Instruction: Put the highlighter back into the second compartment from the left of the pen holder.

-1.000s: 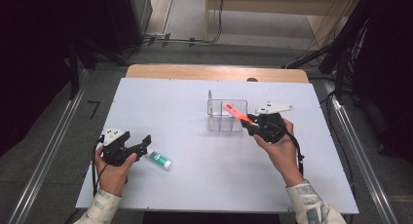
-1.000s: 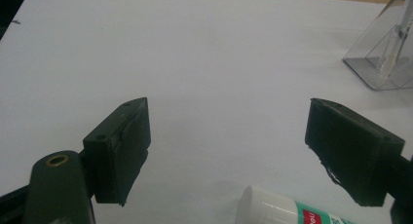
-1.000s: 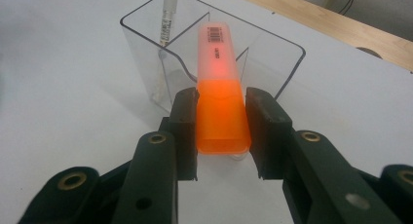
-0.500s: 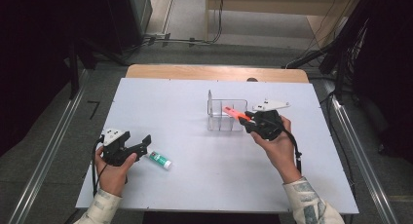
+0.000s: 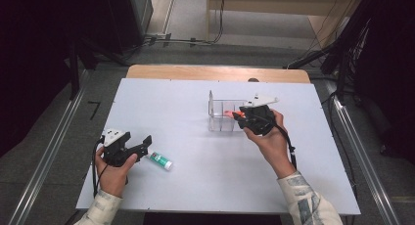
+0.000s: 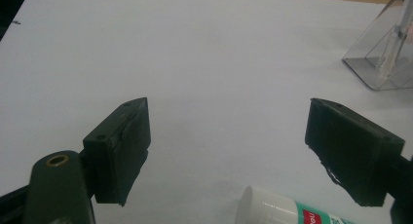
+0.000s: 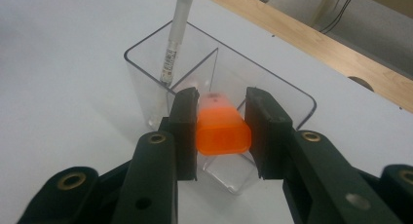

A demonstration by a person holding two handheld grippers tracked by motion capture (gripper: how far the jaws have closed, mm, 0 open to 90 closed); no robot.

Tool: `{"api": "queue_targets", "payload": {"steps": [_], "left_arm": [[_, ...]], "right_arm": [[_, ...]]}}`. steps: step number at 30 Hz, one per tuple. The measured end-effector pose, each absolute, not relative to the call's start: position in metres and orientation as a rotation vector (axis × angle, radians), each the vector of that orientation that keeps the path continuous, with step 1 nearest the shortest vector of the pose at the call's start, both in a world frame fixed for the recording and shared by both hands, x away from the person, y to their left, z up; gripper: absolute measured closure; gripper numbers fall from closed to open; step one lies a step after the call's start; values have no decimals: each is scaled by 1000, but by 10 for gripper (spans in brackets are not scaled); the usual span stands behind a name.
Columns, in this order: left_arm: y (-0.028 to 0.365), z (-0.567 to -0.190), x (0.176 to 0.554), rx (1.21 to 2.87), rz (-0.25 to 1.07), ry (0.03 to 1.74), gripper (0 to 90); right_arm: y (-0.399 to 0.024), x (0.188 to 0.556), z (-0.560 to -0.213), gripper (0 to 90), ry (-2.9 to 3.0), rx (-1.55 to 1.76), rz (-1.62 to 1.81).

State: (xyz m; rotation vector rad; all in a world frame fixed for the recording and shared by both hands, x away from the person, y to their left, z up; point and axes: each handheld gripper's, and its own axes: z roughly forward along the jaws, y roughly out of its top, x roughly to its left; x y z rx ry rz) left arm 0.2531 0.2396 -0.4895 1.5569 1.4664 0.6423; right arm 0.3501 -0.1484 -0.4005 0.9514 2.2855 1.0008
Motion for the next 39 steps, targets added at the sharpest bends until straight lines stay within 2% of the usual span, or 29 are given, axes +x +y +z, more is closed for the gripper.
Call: {"api": "queue_targets", "payload": {"steps": [17, 21, 28, 34, 39], "left_arm": [[240, -489, 253, 1556, 643, 1466, 170], [240, -490, 253, 1558, 642, 1467, 171], [241, -489, 253, 1556, 642, 1466, 170], [241, -490, 253, 1553, 641, 1468, 170], [240, -490, 253, 1557, 643, 1468, 171]], "right_arm": [[-133, 368, -414, 634, 2303, 976, 979], [-137, 369, -414, 569, 2314, 1006, 1019], [-144, 364, -412, 522, 2293, 1021, 1096], [-155, 351, -413, 425, 2253, 1036, 1144], [-167, 335, -412, 386, 2234, 1035, 1197]]}}
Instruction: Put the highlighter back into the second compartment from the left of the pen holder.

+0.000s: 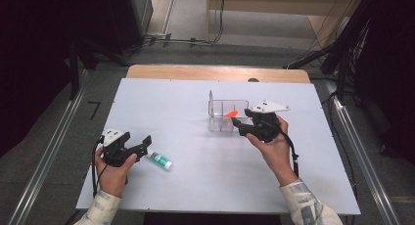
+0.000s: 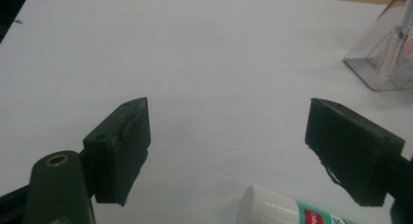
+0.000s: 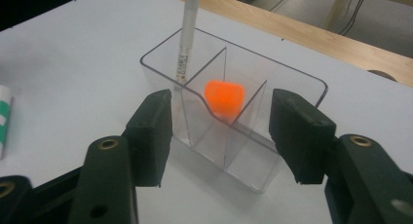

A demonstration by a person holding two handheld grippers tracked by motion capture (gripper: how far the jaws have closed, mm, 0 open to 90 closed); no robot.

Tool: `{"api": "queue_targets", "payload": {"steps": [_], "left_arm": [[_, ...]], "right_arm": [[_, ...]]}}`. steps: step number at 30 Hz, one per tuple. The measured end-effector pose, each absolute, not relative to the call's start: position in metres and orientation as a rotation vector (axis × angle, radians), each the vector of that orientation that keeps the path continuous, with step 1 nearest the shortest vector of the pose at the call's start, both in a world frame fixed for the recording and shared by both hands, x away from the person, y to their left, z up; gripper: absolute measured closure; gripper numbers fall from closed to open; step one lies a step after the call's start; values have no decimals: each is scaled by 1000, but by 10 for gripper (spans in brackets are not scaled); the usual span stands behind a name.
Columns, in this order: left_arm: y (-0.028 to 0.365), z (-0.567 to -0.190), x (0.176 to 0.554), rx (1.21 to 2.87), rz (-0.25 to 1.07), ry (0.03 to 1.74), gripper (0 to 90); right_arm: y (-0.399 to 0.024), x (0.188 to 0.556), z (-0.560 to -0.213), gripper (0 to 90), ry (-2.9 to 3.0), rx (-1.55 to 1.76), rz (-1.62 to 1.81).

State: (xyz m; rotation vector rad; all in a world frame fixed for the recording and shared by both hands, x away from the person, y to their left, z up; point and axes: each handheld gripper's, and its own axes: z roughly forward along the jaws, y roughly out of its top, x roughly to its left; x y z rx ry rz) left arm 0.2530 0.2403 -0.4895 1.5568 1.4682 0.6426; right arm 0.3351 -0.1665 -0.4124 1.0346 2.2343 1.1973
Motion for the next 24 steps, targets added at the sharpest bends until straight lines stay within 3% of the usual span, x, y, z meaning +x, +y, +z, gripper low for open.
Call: {"api": "queue_targets", "payload": {"steps": [11, 24], "left_arm": [[240, -489, 253, 1558, 642, 1467, 171], [239, -489, 253, 1561, 642, 1465, 171]], "right_arm": [[-185, 311, -424, 312, 2220, 1044, 1240], [-185, 306, -448, 298, 2252, 1058, 1208]]}}
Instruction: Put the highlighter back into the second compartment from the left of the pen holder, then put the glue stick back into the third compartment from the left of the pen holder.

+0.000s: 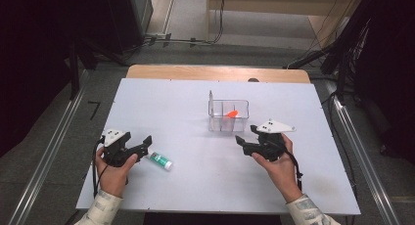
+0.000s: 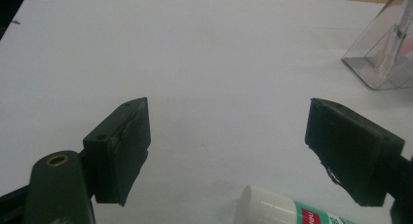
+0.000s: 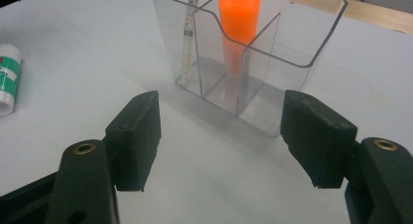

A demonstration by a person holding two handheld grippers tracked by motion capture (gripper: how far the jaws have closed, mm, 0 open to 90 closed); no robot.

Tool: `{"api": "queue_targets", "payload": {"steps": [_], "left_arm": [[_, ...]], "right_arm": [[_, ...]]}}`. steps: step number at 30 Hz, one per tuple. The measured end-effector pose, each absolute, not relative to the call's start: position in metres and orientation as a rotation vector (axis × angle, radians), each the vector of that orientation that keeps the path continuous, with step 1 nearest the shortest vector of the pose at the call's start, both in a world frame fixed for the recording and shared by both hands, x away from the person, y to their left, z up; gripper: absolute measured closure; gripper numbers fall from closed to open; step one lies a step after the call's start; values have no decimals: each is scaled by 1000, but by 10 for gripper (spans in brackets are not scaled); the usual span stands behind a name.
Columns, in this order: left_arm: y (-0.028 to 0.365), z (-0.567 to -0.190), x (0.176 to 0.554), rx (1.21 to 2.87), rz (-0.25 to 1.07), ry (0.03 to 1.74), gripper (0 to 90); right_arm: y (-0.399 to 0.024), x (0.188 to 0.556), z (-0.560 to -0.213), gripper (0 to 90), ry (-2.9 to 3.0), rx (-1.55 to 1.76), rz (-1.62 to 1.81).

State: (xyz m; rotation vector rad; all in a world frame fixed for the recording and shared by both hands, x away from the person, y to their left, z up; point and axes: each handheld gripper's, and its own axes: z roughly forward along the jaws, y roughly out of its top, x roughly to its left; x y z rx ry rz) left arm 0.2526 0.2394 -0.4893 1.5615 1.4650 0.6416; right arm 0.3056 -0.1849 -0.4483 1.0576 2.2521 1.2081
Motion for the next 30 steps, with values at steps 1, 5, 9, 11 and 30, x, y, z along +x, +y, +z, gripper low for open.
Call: {"api": "queue_targets", "payload": {"steps": [1, 5, 9, 11, 30], "left_arm": [[239, -489, 253, 1559, 643, 1466, 171], [240, -489, 253, 1560, 648, 1464, 171], [240, -489, 252, 1561, 644, 1465, 171], [240, -489, 252, 1560, 646, 1465, 170], [240, -489, 252, 1558, 651, 1466, 171]], "right_arm": [[-185, 305, -449, 298, 2255, 1057, 1208], [-182, 304, -451, 296, 2266, 1053, 1201], [-183, 304, -451, 296, 2263, 1053, 1200], [-183, 304, -451, 296, 2268, 1054, 1199], [-176, 302, -454, 289, 2302, 1040, 1188]]}}
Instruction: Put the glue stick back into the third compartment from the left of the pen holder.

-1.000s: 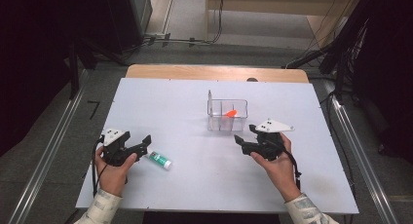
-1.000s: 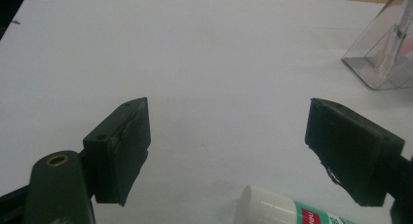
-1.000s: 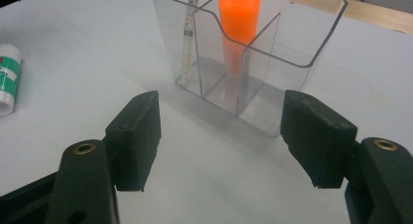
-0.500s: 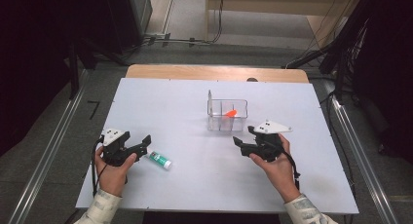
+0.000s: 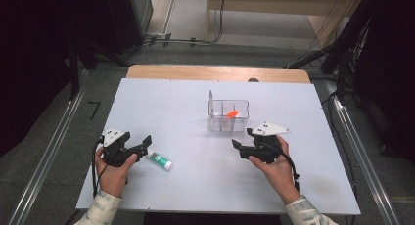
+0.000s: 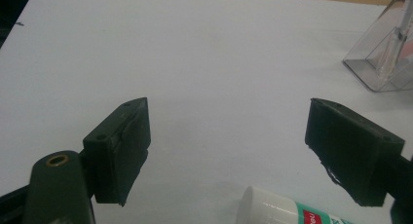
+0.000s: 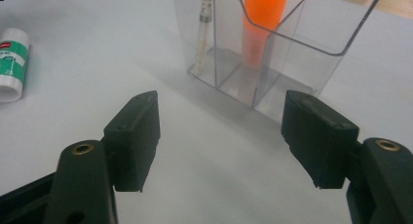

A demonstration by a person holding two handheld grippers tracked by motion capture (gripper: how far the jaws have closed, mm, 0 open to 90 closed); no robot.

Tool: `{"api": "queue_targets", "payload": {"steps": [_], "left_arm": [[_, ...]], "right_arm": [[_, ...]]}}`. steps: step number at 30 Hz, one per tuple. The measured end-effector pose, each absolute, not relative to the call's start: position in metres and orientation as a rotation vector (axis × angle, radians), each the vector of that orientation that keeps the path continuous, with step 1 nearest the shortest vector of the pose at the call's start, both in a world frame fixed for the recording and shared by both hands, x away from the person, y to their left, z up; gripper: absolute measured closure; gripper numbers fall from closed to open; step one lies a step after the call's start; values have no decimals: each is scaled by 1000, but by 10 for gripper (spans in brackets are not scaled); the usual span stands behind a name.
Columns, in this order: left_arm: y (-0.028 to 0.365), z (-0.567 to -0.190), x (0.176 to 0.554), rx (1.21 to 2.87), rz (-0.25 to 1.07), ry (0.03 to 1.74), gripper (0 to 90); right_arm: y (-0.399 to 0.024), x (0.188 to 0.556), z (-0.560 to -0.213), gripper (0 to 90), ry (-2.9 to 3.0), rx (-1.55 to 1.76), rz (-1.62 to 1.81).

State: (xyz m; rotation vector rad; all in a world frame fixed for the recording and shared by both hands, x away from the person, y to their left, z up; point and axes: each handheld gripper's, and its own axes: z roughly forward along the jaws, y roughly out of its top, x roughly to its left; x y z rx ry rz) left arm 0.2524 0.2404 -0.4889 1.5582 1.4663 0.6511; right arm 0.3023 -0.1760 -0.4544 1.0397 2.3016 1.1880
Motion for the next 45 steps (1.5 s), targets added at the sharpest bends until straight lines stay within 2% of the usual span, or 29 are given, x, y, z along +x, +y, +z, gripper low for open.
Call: {"api": "queue_targets", "payload": {"steps": [14, 45], "left_arm": [[240, -490, 253, 1558, 661, 1481, 155], [244, -491, 254, 1544, 676, 1509, 155]], "right_arm": [[-158, 300, -460, 250, 2356, 999, 1184], [-85, 294, -472, 251, 2489, 842, 1211]]}}
